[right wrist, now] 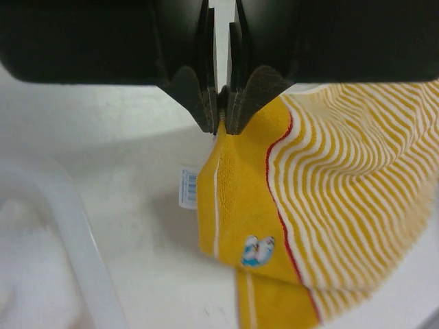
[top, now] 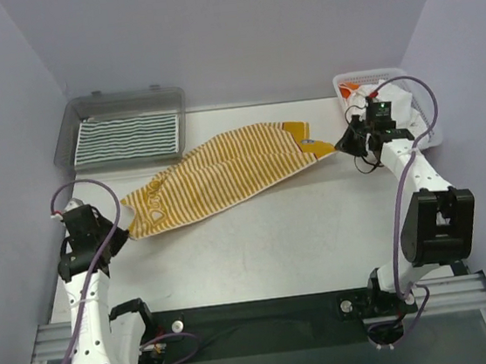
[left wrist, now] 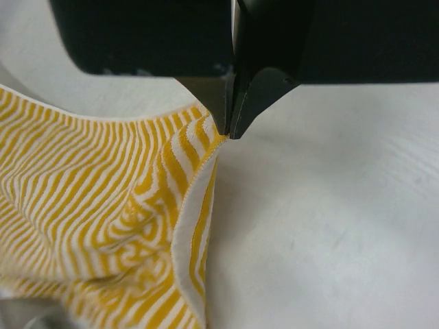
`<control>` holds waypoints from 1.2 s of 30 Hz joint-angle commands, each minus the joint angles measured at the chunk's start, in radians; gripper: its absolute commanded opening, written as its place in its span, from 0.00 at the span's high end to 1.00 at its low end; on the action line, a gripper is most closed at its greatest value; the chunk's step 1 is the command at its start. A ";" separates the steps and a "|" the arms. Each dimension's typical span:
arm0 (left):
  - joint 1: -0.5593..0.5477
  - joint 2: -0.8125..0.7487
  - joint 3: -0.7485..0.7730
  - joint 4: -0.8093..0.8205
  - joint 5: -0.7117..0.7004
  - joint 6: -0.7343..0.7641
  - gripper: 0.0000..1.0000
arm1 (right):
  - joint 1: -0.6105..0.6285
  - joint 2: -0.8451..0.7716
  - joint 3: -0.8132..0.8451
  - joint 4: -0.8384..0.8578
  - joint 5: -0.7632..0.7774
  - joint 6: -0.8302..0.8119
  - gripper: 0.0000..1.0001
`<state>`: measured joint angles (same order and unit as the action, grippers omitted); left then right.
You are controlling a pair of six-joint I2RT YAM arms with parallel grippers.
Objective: Fold and stack the towels
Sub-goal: Flatten out the crumpled towel
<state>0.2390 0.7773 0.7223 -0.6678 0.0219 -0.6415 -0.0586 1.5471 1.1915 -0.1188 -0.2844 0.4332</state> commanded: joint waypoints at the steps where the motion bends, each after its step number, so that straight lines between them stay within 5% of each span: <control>1: -0.013 -0.088 -0.053 -0.070 0.021 -0.066 1.00 | -0.065 -0.042 -0.110 -0.022 0.100 0.084 1.00; 5: -0.041 -0.119 -0.040 -0.157 -0.005 -0.035 1.00 | -0.141 -0.085 -0.222 -0.030 0.139 0.140 1.00; 10: -0.092 -0.153 0.038 -0.240 -0.005 0.009 0.86 | -0.164 -0.097 -0.178 -0.129 0.212 0.142 1.00; 12: -0.116 -0.159 0.066 -0.268 -0.014 0.032 0.64 | -0.162 -0.099 -0.156 -0.169 0.231 0.148 0.80; 13: -0.122 -0.159 0.098 -0.274 -0.010 0.063 0.25 | -0.159 -0.101 -0.152 -0.182 0.237 0.151 0.73; 16: -0.145 -0.153 0.150 -0.291 -0.010 0.113 0.03 | -0.104 -0.122 -0.133 -0.223 0.280 0.141 0.55; 19: -0.161 -0.121 0.236 -0.288 -0.014 0.189 0.02 | -0.005 -0.150 -0.093 -0.286 0.416 0.119 0.54; 26: -0.230 0.092 0.318 -0.129 0.064 0.220 0.14 | 0.138 -0.099 -0.098 -0.286 0.377 0.150 0.56; 31: -0.486 0.370 0.318 0.012 -0.013 0.158 0.17 | 0.204 -0.007 -0.142 -0.256 0.340 0.191 0.57; 36: -0.605 0.599 0.284 0.100 -0.027 0.065 0.23 | 0.213 0.090 -0.158 -0.232 0.317 0.220 0.58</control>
<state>-0.3233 1.3251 1.0245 -0.6674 0.0158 -0.5056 0.1566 1.6054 1.0359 -0.3462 0.0326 0.6205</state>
